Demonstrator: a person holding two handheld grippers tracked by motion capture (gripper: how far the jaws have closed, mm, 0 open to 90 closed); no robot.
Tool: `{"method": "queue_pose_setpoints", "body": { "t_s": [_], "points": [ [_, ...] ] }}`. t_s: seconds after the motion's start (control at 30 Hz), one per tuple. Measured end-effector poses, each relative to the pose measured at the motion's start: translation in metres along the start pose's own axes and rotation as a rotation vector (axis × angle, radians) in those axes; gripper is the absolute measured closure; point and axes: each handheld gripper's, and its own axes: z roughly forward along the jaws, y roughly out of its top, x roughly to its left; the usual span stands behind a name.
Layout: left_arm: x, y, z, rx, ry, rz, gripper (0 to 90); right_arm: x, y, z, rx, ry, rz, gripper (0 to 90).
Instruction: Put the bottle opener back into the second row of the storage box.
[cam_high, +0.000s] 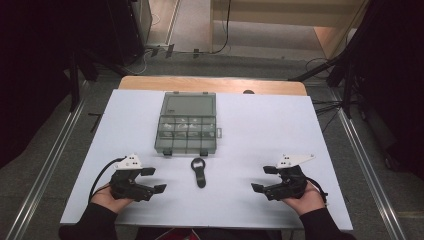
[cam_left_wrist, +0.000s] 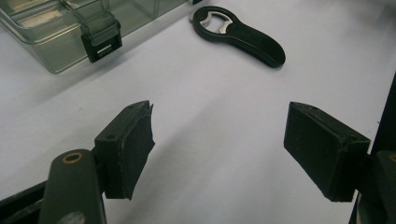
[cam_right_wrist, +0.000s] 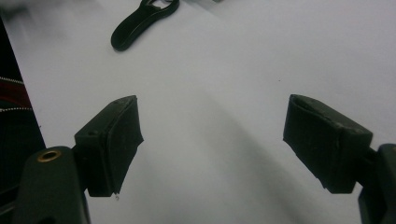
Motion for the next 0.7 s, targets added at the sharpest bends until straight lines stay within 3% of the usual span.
{"method": "queue_pose_setpoints", "body": {
  "t_s": [0.7],
  "points": [
    [0.0042, 0.0028, 0.0030, 0.007, -0.004, -0.013, 23.9, -0.0061, -0.0004, 0.0055, 0.019, 0.007, 0.024, 21.3]
  ]
}}
